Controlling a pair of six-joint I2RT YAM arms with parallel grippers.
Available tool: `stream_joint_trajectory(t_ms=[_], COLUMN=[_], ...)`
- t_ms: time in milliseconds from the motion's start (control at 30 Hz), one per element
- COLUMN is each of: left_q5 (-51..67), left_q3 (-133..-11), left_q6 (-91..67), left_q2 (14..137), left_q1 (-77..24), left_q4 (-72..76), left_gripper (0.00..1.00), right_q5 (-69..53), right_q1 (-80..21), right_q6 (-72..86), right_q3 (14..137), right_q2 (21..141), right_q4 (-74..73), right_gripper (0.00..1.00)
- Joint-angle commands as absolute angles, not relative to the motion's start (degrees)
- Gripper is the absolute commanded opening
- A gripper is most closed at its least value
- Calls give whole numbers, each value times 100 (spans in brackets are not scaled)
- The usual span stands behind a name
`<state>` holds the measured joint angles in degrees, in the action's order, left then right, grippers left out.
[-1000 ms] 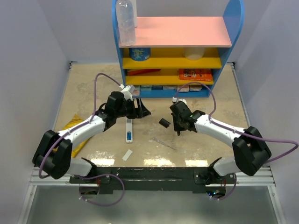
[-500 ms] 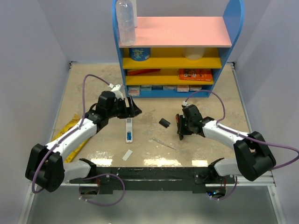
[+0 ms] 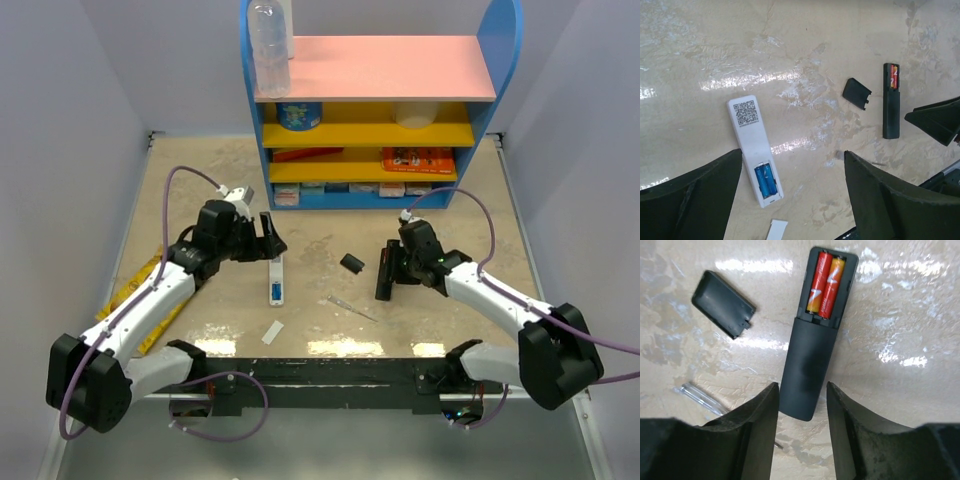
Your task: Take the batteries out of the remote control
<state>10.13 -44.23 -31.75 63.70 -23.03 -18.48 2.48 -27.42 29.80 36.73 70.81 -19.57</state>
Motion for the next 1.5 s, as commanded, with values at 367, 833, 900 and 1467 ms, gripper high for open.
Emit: stream_joint_trajectory(t_ms=[367, 833, 900, 1467], left_q5=[1150, 1266, 1257, 1371], left_q3=[-4500, -4447, -4447, -4359], left_q6=[-2329, -2259, -2259, -2259], left_q2=[6205, 6231, 6223, 5845], left_q1=[-1828, -1811, -1811, -1802], left_q4=[-2479, -2443, -2443, -2312], left_gripper=[88, 88, 88, 87], right_q5=[88, 272, 316, 975], right_q1=[-4165, -5334, -5379, -5581], right_q6=[2039, 1793, 1776, 2082], right_q3=[4605, 5036, 5080, 5194], right_q2=[7416, 8805, 8920, 8939], right_q4=[-1724, -1354, -1336, -1441], right_gripper=[41, 40, 40, 1])
